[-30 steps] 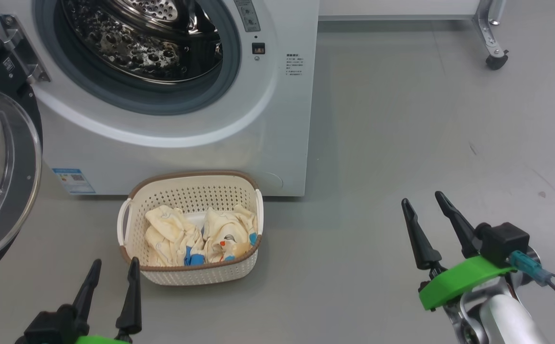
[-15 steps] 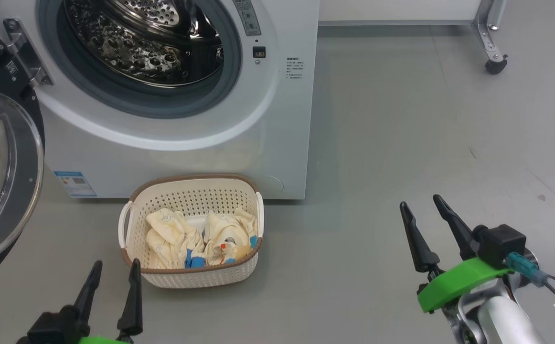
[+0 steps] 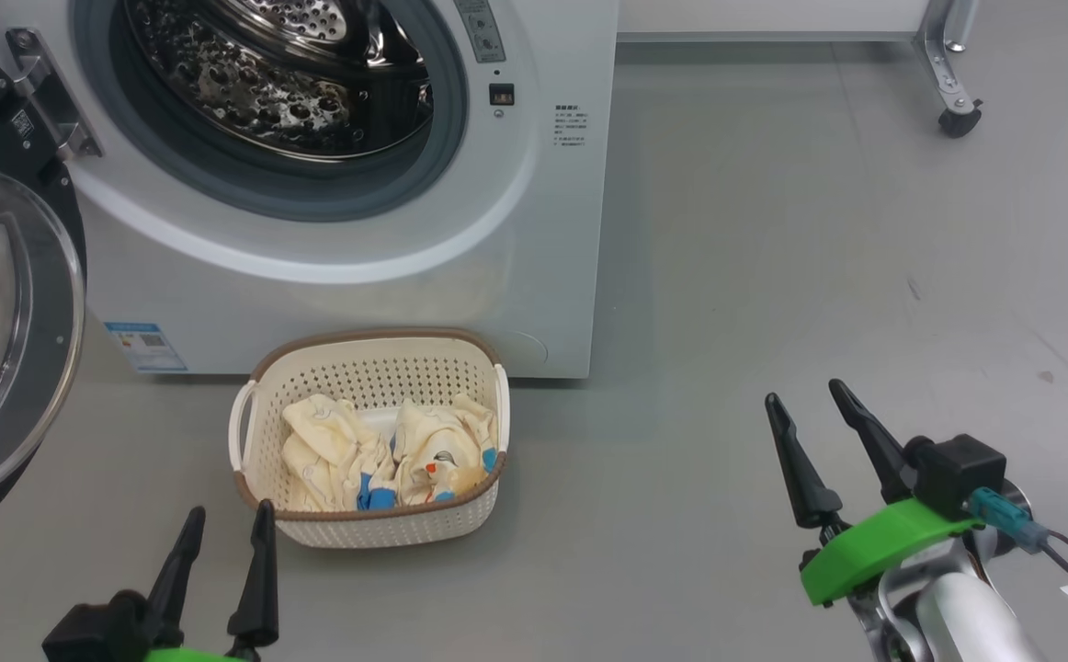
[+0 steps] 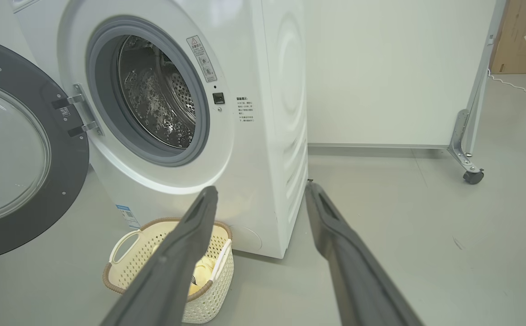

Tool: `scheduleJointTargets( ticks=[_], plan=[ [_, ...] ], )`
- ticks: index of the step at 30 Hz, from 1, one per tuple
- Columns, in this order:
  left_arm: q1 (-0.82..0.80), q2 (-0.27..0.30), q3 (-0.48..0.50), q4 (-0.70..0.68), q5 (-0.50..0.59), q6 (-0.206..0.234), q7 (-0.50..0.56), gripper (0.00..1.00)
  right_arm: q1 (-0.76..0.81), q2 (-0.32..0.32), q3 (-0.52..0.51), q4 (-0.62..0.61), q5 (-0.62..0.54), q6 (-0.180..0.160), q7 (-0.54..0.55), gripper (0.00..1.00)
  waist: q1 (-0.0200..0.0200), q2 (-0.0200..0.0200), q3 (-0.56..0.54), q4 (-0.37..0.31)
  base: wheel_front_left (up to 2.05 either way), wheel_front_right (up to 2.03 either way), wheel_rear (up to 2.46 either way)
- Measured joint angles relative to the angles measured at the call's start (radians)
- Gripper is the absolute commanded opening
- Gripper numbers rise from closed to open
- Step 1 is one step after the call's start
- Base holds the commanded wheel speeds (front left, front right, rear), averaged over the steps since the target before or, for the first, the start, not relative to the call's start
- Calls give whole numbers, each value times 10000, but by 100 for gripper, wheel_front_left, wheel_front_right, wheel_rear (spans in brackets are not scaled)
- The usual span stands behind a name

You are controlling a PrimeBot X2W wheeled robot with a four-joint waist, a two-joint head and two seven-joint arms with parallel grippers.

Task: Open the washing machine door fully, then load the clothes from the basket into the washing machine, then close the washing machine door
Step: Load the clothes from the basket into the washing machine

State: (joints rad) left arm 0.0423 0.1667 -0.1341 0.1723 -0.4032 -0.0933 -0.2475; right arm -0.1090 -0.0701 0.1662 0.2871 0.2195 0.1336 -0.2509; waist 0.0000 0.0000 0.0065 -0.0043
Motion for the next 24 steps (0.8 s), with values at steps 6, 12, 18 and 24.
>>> scheduleJointTargets(
  ticks=[6,12,18,24],
  plan=[
    [-9,6,59,33,0,-23,0,100,11,0,-15,17,-2,0,0,100,0,0,113,58,137,-137,0],
    [-45,-38,290,6,357,198,0,100,10,0,-40,19,-12,0,0,100,0,0,158,129,203,-203,0],
    [-210,-115,408,31,560,209,-2,100,2,0,-48,38,-12,0,0,100,1,0,151,187,150,-150,0],
    [-217,-144,368,105,757,54,-2,100,-12,0,-50,40,-12,-2,0,100,2,0,180,244,81,-81,0]
  ],
)
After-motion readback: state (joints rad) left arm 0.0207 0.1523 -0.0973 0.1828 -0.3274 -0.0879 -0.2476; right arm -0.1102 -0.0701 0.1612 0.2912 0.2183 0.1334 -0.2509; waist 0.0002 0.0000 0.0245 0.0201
